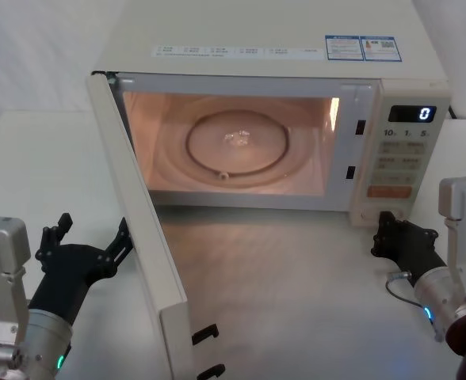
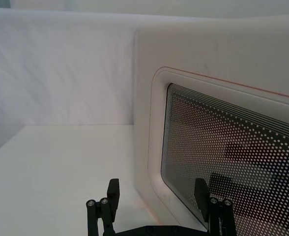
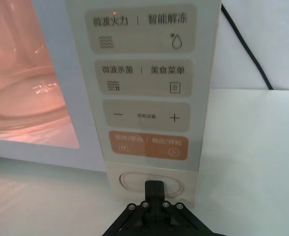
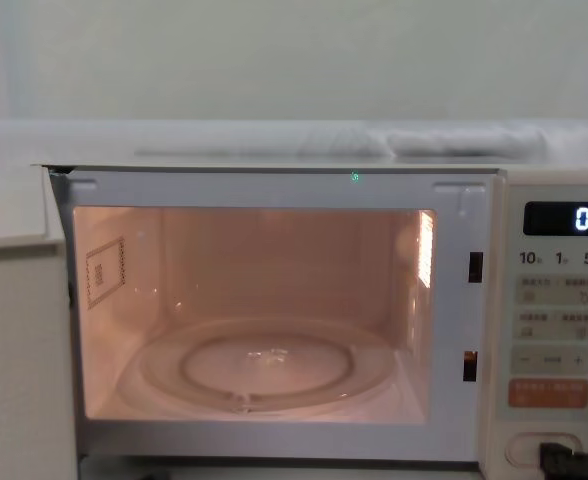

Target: Press the button to open the microwave door with one hand; close the microwave door with the other hand.

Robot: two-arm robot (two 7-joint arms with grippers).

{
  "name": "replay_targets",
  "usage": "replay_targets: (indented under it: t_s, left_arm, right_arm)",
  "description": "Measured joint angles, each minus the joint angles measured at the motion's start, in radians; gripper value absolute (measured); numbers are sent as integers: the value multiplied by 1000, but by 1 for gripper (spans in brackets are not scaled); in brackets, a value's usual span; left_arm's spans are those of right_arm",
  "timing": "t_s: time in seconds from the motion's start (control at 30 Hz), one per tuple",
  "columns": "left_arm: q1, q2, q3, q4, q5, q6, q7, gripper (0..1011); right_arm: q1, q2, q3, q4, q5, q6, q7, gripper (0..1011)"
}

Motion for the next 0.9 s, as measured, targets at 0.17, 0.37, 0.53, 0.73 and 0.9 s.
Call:
replay_targets:
  t_s: [0.17, 0.37, 0.53, 0.73, 0.9]
  left_arm:
    - [0, 0, 0, 0, 0, 0, 0, 1001]
    - [0, 0, 0, 0, 0, 0, 0, 1001]
    - [0, 0, 0, 0, 0, 0, 0, 1001]
    - [0, 0, 0, 0, 0, 0, 0, 1001]
    - [0, 0, 0, 0, 0, 0, 0, 1001]
  right_arm:
    - [-20, 6, 0, -35, 0, 5, 0, 0]
    - [-62, 19, 1, -103, -3, 21, 2, 0]
    - [-113, 31, 9, -178, -5, 32, 0, 0]
    - [-166, 45, 26, -259, -11, 39, -8, 0]
    - [-193, 55, 50, -305, -18, 39, -16, 0]
